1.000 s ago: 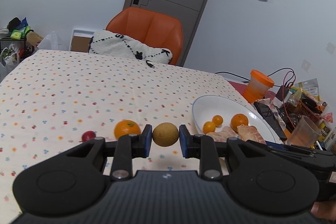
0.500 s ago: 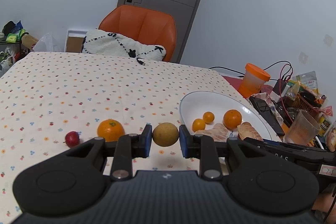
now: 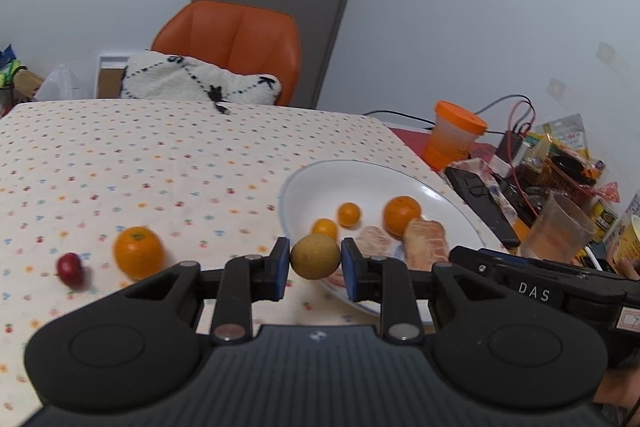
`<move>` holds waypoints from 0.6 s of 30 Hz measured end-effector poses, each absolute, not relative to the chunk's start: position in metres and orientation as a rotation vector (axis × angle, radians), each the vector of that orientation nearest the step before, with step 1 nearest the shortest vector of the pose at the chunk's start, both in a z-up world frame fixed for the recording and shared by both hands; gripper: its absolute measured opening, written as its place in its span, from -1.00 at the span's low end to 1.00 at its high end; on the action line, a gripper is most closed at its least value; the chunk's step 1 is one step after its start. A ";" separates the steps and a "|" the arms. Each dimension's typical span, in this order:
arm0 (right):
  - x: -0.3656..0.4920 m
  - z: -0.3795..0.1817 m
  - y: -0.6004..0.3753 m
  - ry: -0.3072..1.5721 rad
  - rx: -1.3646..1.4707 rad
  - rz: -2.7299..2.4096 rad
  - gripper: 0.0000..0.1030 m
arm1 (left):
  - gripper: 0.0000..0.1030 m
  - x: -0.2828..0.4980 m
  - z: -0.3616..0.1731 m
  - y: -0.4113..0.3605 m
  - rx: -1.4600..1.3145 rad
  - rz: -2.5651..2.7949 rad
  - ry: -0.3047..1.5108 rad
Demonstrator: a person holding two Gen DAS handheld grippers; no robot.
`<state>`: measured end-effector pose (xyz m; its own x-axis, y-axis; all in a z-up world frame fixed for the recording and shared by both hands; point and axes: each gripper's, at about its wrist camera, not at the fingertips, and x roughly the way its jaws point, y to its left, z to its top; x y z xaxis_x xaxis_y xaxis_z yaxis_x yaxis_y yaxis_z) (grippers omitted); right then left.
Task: Organize fruits
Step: 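Place the pomelo segment on the plate with the right gripper while the left places its fruit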
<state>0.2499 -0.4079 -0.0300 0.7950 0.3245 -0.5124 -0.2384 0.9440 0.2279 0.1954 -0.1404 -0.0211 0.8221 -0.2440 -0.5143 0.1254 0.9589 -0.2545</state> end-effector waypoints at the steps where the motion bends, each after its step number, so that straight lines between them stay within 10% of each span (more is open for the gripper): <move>1: 0.248 -0.029 -0.408 0.578 0.155 0.309 -0.29 | -0.49 0.197 -0.022 -0.144 -0.213 -0.206 0.577; 9: 0.241 -0.024 -0.412 0.577 0.141 0.335 -0.28 | -0.46 0.203 -0.022 -0.165 -0.217 -0.258 0.589; 18: 0.239 -0.022 -0.402 0.578 0.143 0.359 -0.24 | 0.18 0.199 -0.016 -0.145 -0.233 -0.184 0.581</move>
